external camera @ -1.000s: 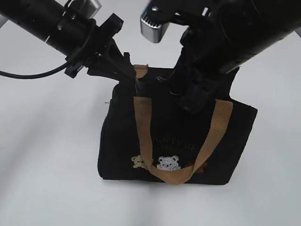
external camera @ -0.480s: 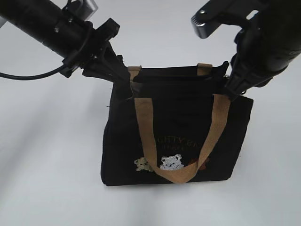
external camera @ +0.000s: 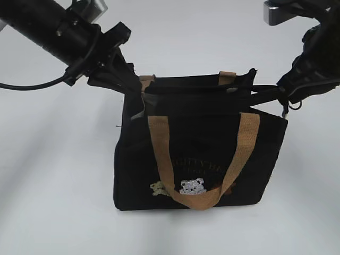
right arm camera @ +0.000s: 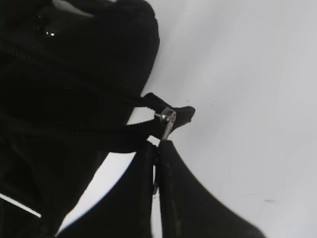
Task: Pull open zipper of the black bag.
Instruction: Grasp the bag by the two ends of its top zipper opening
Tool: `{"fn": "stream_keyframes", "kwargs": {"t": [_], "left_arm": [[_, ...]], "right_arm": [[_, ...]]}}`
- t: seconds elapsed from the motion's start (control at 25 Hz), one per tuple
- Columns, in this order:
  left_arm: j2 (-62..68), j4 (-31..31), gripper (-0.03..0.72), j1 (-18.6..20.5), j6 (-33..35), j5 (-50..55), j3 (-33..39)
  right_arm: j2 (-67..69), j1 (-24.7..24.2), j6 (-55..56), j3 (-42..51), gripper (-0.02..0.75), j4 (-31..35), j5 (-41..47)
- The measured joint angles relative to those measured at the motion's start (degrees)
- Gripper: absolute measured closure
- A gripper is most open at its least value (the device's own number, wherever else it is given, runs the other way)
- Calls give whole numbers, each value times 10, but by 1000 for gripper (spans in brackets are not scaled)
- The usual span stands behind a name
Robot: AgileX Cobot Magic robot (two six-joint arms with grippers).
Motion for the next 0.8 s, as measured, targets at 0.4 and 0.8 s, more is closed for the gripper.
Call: {"fn": "stream_keyframes", "kwargs": {"t": [0.4,0.8], "left_arm": [[-10,7,682,0,0,1,0],[-98,95,311,1,-12,39,0]], "right_arm": [[0,-69,-18,0,725,72,27],[-71,-71,-18,0,219,139,64]]}}
